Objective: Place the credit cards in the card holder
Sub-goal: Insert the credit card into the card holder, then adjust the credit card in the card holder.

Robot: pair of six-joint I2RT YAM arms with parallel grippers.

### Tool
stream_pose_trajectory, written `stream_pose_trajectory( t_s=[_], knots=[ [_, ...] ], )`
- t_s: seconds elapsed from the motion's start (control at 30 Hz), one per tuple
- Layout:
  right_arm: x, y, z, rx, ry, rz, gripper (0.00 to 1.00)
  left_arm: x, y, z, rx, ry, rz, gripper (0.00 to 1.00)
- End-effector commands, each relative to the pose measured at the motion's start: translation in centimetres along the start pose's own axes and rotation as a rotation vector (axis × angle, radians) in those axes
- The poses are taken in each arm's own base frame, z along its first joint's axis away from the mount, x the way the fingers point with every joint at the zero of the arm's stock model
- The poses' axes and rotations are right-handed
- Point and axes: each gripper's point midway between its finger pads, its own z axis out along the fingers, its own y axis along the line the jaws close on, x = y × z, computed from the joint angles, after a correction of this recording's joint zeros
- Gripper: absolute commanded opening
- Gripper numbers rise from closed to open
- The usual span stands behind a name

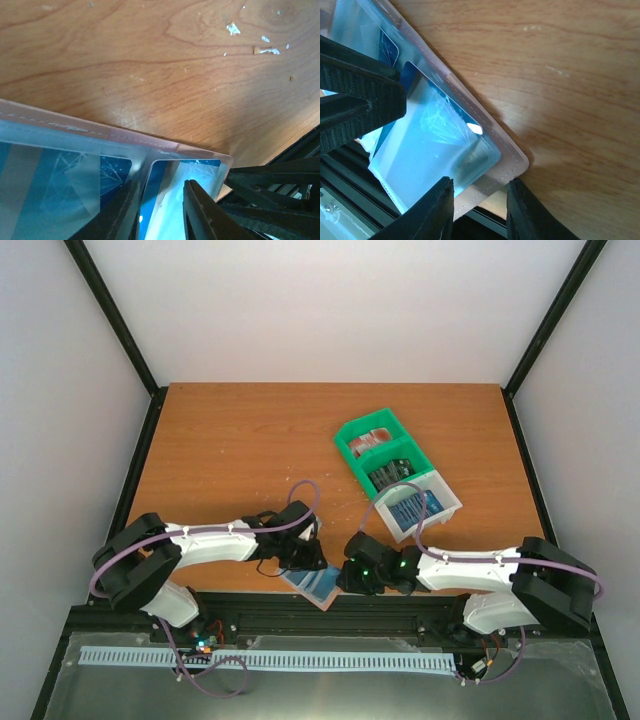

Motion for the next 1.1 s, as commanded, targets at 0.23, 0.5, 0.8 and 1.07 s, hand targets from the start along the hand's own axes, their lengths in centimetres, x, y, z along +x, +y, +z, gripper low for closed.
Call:
stream_pose_trajectory(
  t_s=[0.23,0.5,0.8,1.07],
  knots=[
    [-1.2,0.2,0.8,-0.015,-0.032,0.039,0.27,0.6,-1.5,0.1,0.073,0.061,0.097,0.21],
    [-2.4,-0.1,0.2,0.026,-0.060,0.013,0.26,-0.7,-1.1,-0.9,-0.012,0.006,0.087,0.27],
    [-3.2,1.1,-2.6,0.037,-0.093,-0.110,0.37,-3.6,-2.3,-3.8,-0.074,-0.113,0.130,0.46],
    [-3.2,3.3,-5.2,0.141,-0.184,-0.314,0.46,-8.3,-0.4,-10.1,-0.089,-0.310,0.042,0.64]
  ],
)
